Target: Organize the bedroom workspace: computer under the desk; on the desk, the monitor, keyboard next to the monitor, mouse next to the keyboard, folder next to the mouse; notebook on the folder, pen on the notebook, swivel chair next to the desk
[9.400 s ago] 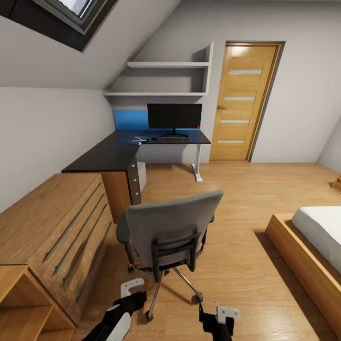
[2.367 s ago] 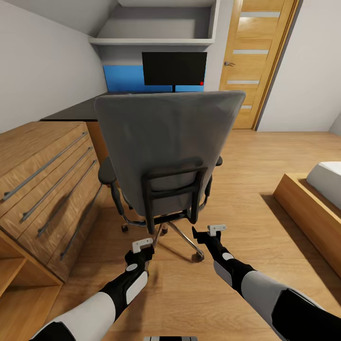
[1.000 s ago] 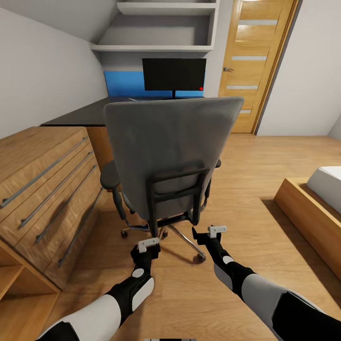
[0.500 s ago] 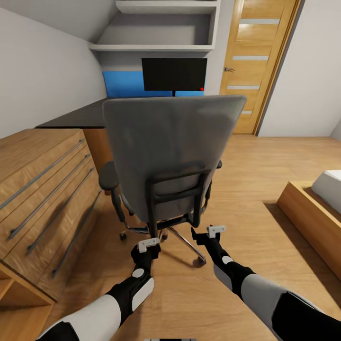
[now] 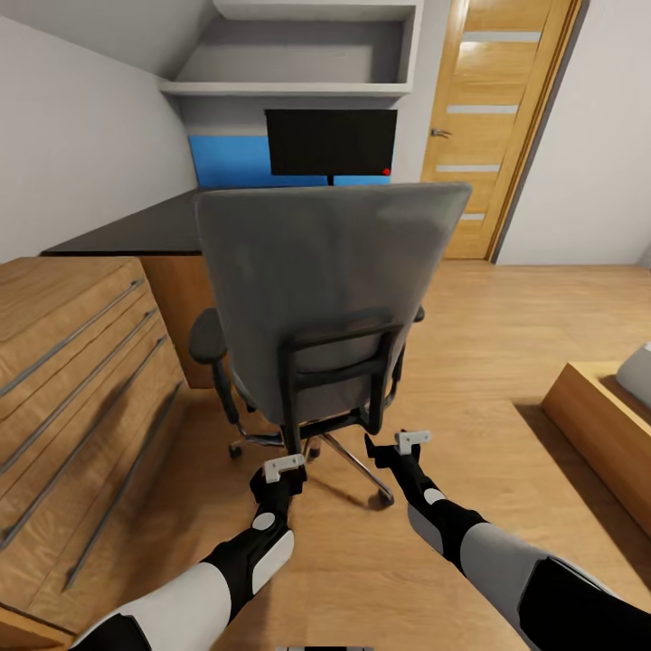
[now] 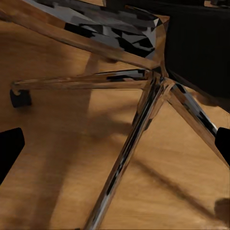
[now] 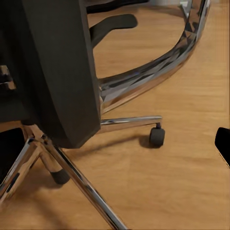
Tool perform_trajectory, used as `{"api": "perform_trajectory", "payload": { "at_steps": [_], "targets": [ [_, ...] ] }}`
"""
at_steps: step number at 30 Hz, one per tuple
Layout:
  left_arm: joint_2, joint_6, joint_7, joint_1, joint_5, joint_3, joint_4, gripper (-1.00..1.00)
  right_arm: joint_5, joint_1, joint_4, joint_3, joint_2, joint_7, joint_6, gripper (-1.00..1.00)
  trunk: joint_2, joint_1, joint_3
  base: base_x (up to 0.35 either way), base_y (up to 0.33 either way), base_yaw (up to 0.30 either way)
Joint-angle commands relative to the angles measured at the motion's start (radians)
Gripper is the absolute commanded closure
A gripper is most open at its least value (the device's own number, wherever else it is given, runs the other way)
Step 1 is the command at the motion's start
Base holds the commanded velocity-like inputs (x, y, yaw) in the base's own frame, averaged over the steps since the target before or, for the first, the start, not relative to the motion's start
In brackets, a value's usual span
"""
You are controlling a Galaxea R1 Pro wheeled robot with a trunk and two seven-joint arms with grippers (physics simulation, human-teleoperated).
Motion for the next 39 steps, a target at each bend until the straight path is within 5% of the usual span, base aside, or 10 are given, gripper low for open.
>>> {"api": "perform_trajectory", "payload": {
  "at_steps": [1,39],
  "targets": [
    [0.0,-0.004,0.005,-0.001,0.001,-0.006,0.0,-1.0,-0.01,-0.001,0.001,0.008,0.0,0.001,-0.004,-1.0,0.0,0.0,-0.001,0.32,0.0,-0.125],
    [0.0,-0.006,0.012,-0.001,0.003,-0.005,0.002,-1.0,-0.01,-0.001,0.001,0.008,0.002,0.001,-0.004,-1.0,0.0,0.0,0.001,0.323,0.0,-0.035]
  ]
}}
